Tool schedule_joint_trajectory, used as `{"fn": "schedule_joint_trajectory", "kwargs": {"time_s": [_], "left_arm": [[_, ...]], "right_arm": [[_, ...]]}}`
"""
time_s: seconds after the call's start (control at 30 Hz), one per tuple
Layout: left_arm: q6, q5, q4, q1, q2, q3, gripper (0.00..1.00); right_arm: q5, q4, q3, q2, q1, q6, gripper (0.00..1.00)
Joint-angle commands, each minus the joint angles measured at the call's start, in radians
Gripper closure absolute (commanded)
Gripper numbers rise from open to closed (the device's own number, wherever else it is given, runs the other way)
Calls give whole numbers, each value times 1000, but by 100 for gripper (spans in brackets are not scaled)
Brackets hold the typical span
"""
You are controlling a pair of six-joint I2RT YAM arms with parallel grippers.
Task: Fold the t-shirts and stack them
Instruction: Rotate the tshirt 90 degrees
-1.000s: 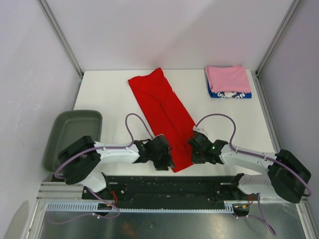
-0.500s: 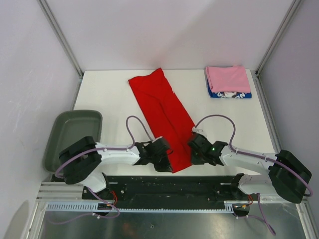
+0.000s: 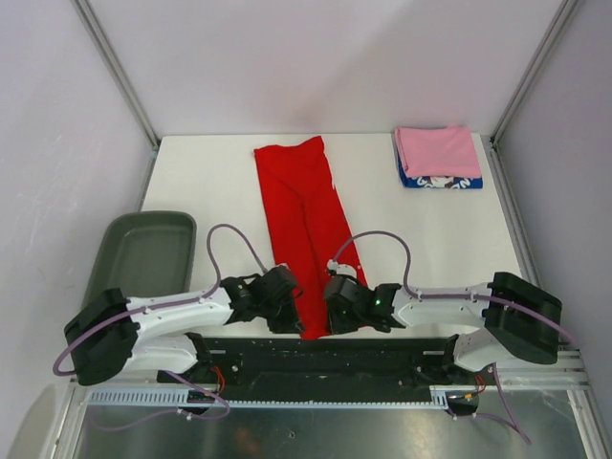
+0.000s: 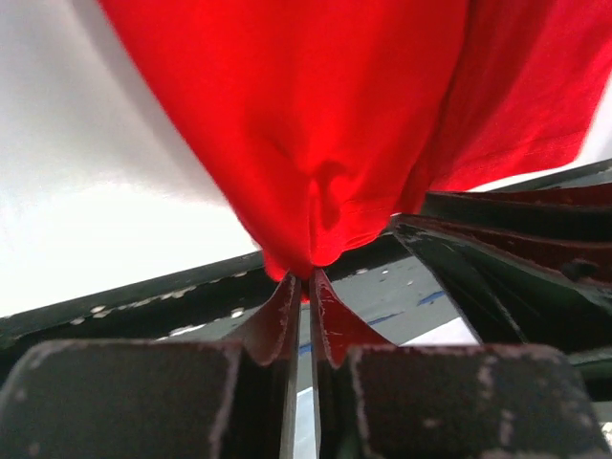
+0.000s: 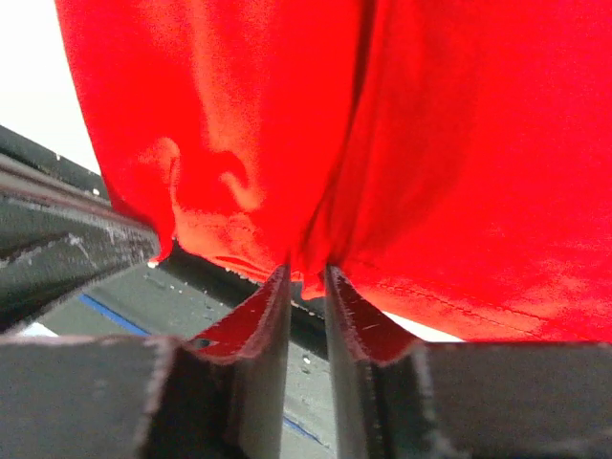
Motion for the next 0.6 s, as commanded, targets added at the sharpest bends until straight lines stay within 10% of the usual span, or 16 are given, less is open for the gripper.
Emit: {"fn": "schedule_joint_trajectory", "kwargs": {"time_s": [0.0,0.2,0.57], "left_arm": [[53,18,-78,8,-61,-45,91],[49,28,-79,9,-89,-62,91],[45,38,-79,9,-92,-63,91]], "right_arm": [[-15,-52,24,-17,22,-18,68],[70,-276,26,-258,-6,-14,55],[23,-433,-93,-509,-368,-92,60]]}}
